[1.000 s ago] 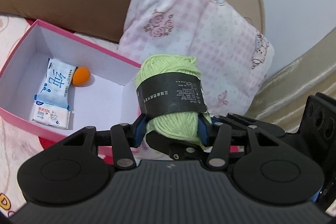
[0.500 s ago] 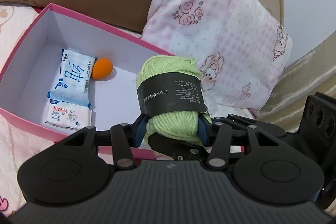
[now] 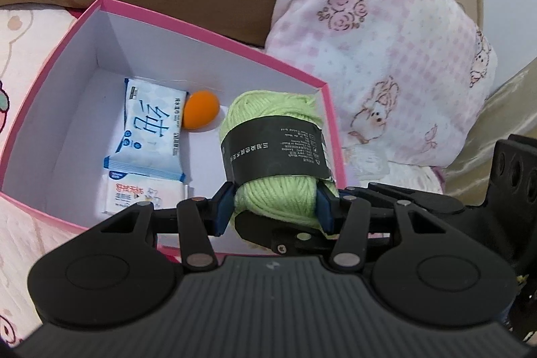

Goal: Organize objects
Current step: 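Lower the green yarn ball into the pink box beside the wet-wipe packs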

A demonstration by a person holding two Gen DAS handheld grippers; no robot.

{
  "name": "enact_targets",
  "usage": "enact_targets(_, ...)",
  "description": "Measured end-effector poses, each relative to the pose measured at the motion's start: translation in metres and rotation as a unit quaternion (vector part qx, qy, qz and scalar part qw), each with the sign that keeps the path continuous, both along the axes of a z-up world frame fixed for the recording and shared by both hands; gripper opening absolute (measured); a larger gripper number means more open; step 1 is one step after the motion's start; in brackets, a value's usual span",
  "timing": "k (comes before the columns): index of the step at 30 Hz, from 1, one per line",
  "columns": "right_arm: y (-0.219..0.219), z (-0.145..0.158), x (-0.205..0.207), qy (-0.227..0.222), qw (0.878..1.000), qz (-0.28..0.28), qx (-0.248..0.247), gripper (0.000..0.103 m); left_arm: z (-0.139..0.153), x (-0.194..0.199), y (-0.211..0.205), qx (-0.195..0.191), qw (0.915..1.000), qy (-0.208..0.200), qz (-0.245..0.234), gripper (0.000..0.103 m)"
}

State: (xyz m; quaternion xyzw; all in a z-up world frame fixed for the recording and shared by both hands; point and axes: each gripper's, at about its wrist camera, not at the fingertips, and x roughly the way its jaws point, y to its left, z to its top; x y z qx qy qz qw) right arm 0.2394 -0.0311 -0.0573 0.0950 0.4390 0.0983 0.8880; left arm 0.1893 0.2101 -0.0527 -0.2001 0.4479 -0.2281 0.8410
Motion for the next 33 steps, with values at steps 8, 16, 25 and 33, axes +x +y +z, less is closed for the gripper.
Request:
enact_targets(8, 0.001, -0.017, 0.012, 0.015, 1.000, 0.006, -0.019, 0.067, -0.021, 0.012, 0.002, -0.001, 0.9999, -0.007, -0.009, 0.048)
enact_targets(16, 0.000, -0.030, 0.024, 0.029, 0.999, 0.025, -0.022, 0.067, -0.035, 0.022, 0.004, 0.004, 0.9999, 0.011, -0.010, 0.049)
enact_targets(25, -0.001, -0.041, 0.044, 0.073, 0.997, 0.019, -0.031, 0.066, -0.042, 0.038, 0.010, -0.003, 0.9993, 0.034, -0.014, 0.048)
enact_targets(33, 0.002, -0.049, 0.049, 0.098, 0.993, 0.046, -0.034, 0.070, -0.040, 0.039, 0.019, -0.017, 0.9993, 0.033, -0.007, 0.045)
